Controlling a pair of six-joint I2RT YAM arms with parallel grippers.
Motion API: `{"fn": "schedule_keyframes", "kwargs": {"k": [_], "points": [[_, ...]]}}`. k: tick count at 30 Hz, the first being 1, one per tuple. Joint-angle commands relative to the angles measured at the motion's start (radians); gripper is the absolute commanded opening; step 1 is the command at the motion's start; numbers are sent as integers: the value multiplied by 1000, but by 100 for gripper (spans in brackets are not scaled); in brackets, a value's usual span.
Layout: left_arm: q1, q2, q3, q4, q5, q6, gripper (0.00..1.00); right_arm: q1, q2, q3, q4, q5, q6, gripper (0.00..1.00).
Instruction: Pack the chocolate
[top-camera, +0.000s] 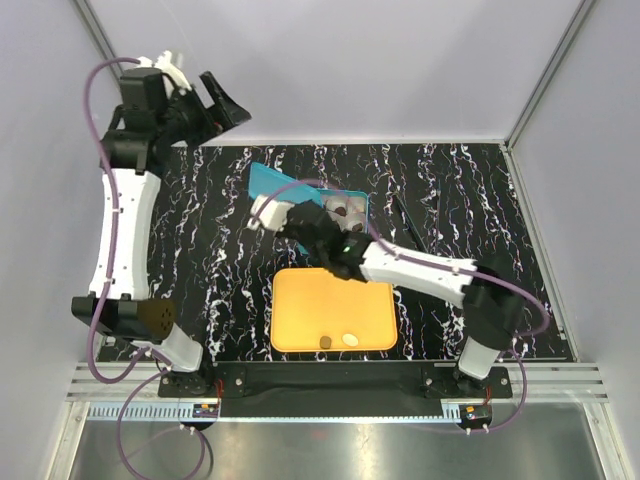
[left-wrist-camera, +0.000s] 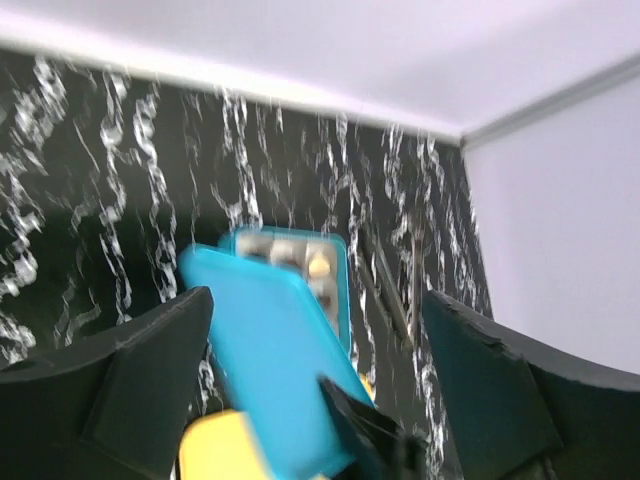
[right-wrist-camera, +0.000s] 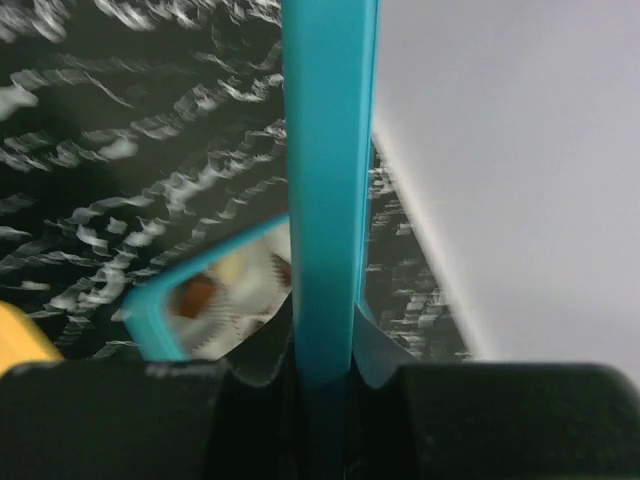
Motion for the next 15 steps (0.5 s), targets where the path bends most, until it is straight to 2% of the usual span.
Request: {"fn": "schedule_keyframes", "kwargs": {"k": [1,2,3,4,6,7,13,15], "points": [[51,-4,37,41,39,-2,93,-109,-162,128,-197,-280,444,0],[57,-9,28,50,38,8,94,-191,-177,134,-242,-358,598,0],[66,-17,-1,55,32,33,94,-243,-208,135,-248,-439,672,0],[68,-26,-22,62,33,45,95,-286,-219,132,-254,-587,735,0],[68,-55,-131,122,65,64,95,-387,-246,124,-245,-700,896,0],[68,-64,-171,150,82,64,94,-417,-249,116,-238,-816,987,0],[57,-104,-452,361,216,51,88,-584,-249,41,-51,-1073,1347,0],[37,-100,-483,398,228,68,87,-597,-239,26,22,-1110,1397,0]]}}
